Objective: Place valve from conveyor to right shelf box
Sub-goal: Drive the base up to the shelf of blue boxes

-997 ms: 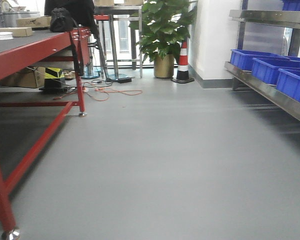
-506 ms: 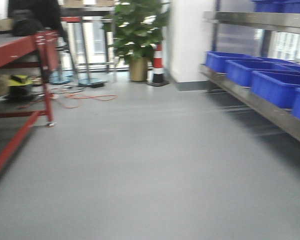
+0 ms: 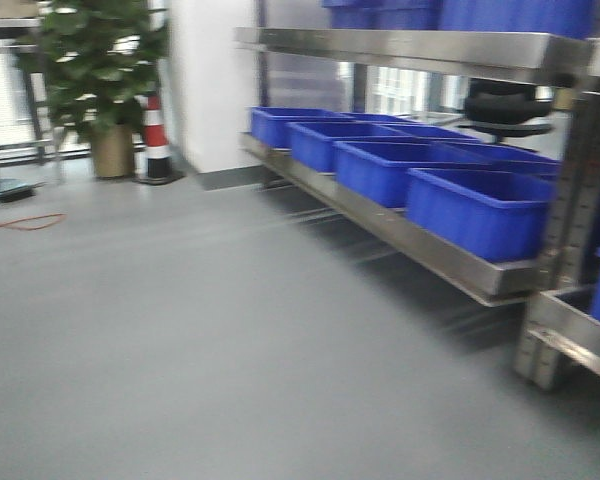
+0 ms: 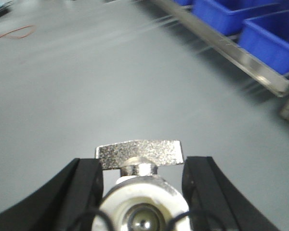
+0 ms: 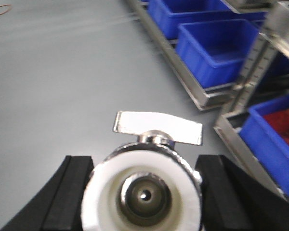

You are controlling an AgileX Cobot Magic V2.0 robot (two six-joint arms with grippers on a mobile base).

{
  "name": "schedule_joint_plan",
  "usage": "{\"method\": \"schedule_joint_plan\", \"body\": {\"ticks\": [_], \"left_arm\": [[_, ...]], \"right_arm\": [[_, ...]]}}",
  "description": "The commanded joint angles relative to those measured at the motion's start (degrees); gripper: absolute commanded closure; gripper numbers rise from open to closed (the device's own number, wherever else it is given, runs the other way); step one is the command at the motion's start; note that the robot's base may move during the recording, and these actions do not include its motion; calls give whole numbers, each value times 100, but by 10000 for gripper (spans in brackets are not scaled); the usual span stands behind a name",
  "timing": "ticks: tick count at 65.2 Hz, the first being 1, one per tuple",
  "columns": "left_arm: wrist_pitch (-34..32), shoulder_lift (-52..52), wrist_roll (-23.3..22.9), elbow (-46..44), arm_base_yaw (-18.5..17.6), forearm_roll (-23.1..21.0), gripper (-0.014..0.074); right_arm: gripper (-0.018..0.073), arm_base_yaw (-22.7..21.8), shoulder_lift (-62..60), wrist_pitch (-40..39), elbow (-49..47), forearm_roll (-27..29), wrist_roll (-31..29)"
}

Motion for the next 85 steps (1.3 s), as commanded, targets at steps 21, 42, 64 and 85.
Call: {"method": "schedule_joint_plan", "body": {"ticks": [21,42,64,85], "left_arm": [[-268,-57,-41,-88,-37,-86,708],[-268,-57,-41,-88,-37,-86,708],[-268,-57,-41,-88,-37,-86,708],[-268,-57,-41,-88,-37,-86,708]], "right_arm": [[722,-1,-69,-421,-95,-104,-24],[722,-1,-69,-421,-95,-104,-24],[722,-1,-69,-421,-95,-104,-24],[722,-1,-69,-421,-95,-104,-24]]}}
